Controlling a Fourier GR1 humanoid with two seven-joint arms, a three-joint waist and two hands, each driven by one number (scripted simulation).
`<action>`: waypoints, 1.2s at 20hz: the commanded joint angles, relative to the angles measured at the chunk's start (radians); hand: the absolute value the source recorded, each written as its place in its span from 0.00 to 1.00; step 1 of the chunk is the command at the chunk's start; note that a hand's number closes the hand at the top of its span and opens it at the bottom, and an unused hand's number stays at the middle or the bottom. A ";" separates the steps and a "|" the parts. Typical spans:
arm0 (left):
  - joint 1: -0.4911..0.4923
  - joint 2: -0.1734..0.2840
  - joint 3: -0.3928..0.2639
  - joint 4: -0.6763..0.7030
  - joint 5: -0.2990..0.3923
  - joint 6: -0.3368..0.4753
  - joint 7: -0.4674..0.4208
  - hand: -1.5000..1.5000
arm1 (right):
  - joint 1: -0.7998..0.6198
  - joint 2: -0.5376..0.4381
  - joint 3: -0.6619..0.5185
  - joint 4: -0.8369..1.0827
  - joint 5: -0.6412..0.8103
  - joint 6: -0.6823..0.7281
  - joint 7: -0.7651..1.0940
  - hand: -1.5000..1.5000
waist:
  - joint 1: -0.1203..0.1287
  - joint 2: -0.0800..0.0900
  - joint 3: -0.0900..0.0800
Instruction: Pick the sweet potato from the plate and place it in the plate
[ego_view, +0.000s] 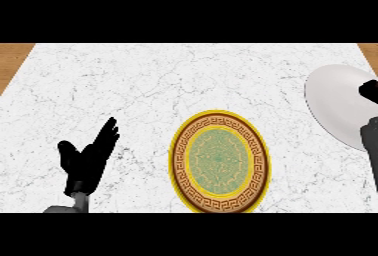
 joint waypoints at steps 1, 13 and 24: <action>0.003 -0.013 -0.002 0.075 0.001 -0.011 -0.002 0.50 | -0.018 -0.044 -0.060 0.137 -0.130 0.113 -0.012 1.00 | 0.005 0.016 -0.006; 0.030 -0.027 -0.034 -0.005 -0.027 0.010 0.029 0.50 | -0.035 -0.103 -0.242 0.246 -0.476 0.308 -0.568 0.00 | 0.019 0.015 -0.001; 0.035 -0.039 -0.029 -0.037 -0.035 0.027 0.077 0.50 | 0.023 -0.058 -0.481 0.229 -0.820 0.387 -0.964 0.00 | -0.005 0.002 -0.006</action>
